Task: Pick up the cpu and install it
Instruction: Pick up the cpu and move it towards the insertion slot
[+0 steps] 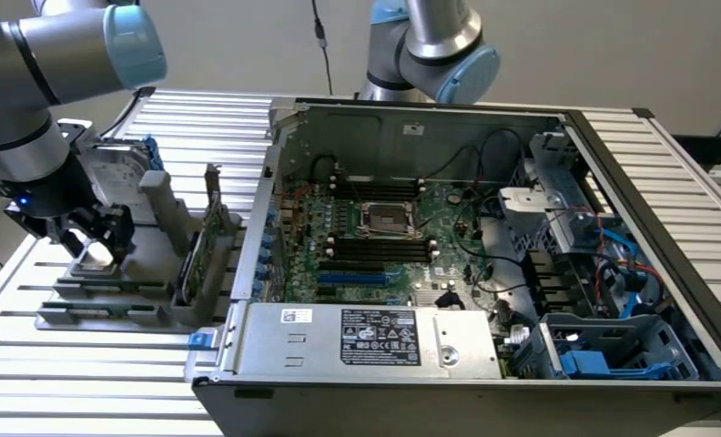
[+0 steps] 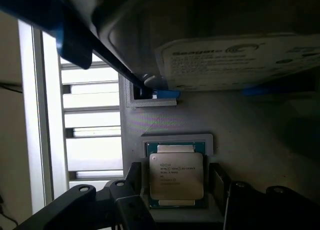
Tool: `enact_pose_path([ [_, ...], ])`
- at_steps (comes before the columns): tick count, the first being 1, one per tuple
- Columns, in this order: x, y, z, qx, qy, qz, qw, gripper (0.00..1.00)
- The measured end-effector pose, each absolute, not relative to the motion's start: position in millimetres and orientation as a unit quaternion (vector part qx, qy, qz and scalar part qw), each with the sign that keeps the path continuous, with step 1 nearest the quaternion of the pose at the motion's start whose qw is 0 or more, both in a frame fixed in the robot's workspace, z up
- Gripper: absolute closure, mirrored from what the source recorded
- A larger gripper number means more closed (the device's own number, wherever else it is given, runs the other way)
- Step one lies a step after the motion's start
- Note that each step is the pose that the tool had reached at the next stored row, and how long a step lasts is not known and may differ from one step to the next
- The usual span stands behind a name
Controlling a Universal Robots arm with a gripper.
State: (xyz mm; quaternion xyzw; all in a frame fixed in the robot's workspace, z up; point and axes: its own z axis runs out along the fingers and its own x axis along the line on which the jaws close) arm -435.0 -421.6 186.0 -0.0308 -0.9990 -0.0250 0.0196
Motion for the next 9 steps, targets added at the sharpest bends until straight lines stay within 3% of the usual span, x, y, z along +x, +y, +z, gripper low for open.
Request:
enact_pose_path([
  [9,-435.1,-421.6,186.0,-0.031,-0.999,-0.025,0.02,0.35],
])
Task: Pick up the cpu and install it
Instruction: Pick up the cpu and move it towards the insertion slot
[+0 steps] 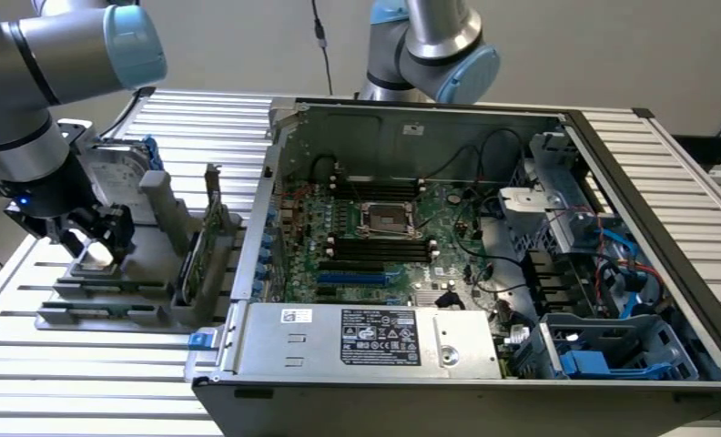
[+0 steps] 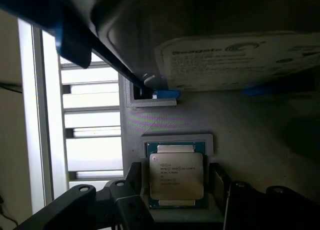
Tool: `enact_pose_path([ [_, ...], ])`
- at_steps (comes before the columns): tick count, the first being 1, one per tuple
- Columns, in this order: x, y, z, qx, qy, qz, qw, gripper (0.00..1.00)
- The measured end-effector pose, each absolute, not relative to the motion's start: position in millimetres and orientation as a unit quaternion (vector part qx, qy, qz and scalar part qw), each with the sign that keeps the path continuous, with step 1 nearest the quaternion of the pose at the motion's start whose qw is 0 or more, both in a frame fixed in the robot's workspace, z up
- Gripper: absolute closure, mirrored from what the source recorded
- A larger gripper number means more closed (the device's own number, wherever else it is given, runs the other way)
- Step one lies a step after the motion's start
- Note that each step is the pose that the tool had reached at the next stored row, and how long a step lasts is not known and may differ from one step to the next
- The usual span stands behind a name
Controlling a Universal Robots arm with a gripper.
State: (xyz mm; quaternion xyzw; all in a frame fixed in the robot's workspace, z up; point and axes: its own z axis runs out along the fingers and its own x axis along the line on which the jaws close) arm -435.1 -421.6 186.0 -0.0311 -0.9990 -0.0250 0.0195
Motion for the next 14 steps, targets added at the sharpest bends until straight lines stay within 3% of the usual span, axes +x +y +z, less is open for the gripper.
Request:
enact_pose_path([
  [9,-435.1,-421.6,186.0,-0.031,-0.999,-0.025,0.02,0.35],
  [14,-435.1,-421.6,186.1,-0.031,-0.999,-0.025,0.02,0.45],
])
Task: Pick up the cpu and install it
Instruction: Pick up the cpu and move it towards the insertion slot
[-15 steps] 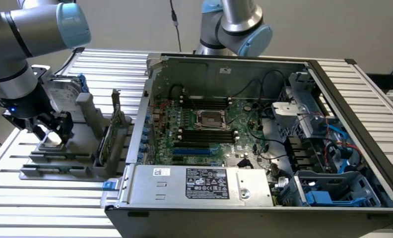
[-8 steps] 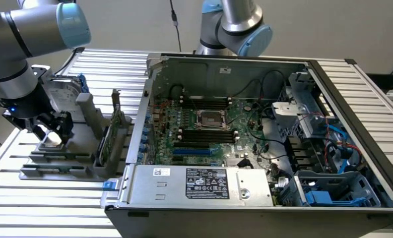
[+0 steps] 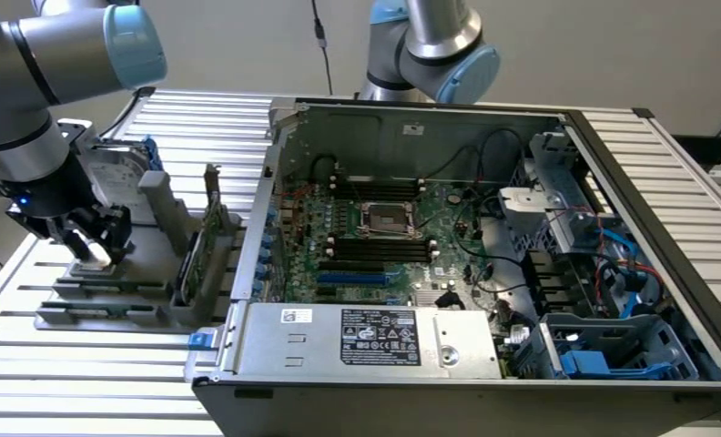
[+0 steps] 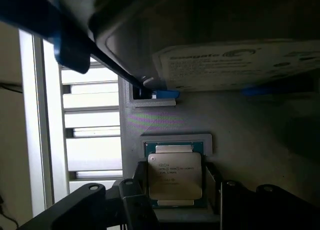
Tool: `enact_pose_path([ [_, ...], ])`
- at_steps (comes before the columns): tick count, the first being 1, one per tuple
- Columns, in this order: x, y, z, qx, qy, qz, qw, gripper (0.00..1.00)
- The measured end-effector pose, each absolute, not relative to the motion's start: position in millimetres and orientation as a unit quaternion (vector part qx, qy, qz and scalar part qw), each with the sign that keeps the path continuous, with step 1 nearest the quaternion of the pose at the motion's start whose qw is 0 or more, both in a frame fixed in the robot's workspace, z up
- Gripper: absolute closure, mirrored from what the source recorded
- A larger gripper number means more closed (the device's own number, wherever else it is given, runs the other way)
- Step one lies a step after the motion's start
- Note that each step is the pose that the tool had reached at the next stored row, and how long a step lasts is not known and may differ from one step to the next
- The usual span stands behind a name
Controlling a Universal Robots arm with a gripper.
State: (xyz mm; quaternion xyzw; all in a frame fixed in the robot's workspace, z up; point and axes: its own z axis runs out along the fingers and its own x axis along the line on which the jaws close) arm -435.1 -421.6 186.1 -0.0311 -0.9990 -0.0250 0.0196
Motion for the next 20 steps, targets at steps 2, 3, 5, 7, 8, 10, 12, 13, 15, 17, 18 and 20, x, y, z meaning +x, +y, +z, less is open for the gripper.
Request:
enact_pose_path([
  [2,-435,-422,186,-0.031,-0.999,-0.025,0.02,0.45],
  [3,-435,-422,186,-0.031,-0.999,-0.025,0.02,0.45],
  [5,-435,-422,187,-0.031,-0.999,-0.025,0.019,0.45],
  [7,-435,-422,189,-0.031,-0.999,-0.025,0.02,0.45],
  [8,-435,-422,191,-0.031,-0.999,-0.025,0.02,0.45],
  [10,-435,-422,194,-0.031,-0.999,-0.025,0.02,0.45],
  [12,-435,-422,199,-0.031,-0.999,-0.026,0.02,0.45],
  [13,-435,-422,201,-0.031,-0.999,-0.026,0.02,0.45],
  [15,-435,-422,206,-0.031,-0.999,-0.026,0.02,0.45],
  [17,-435,-422,212,-0.031,-0.999,-0.026,0.02,0.45],
  [18,-435,-422,216,-0.031,-0.999,-0.026,0.02,0.45],
  [20,-435,-422,224,-0.031,-0.999,-0.026,0.02,0.45],
])
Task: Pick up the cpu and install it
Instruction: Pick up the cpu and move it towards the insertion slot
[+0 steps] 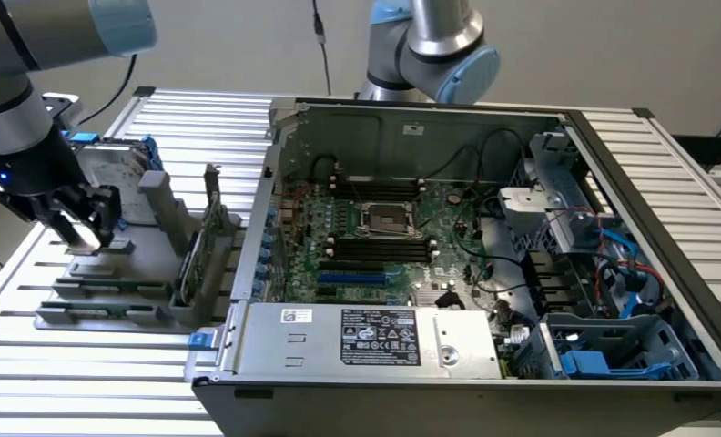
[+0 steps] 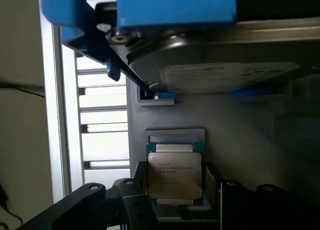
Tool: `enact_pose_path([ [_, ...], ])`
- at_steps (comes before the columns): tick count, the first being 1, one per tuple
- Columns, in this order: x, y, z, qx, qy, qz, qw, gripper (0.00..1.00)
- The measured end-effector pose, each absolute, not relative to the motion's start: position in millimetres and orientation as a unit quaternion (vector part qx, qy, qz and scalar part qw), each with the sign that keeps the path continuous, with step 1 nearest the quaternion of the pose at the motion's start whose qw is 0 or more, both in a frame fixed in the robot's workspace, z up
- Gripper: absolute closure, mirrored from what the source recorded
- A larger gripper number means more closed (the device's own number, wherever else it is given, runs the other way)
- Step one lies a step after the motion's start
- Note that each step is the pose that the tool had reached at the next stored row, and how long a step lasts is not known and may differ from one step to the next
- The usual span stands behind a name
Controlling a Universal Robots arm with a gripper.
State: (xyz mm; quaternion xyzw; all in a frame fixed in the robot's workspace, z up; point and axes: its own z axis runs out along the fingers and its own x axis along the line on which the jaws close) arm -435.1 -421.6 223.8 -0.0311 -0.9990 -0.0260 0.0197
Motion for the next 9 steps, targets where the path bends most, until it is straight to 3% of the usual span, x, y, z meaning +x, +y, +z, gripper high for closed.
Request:
enact_pose_path([
  [9,-435,-420,265,-0.031,-0.999,-0.026,0.02,0.45],
])
